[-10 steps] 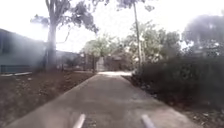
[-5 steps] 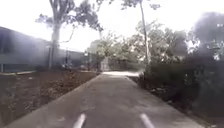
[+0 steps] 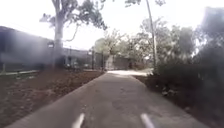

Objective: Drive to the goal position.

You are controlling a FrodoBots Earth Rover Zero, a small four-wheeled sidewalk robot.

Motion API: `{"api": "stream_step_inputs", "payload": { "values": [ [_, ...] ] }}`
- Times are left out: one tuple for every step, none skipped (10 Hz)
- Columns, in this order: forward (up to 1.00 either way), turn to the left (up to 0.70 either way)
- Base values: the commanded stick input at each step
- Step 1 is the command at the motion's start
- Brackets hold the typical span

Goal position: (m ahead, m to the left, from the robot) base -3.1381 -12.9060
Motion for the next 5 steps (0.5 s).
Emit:
{"api": "stream_step_inputs", "payload": {
  "values": [
    [0.70, 0.00],
    [0.70, 0.00],
    [0.70, 0.00],
    [0.70, 0.00],
    [0.70, 0.00]
  ]
}}
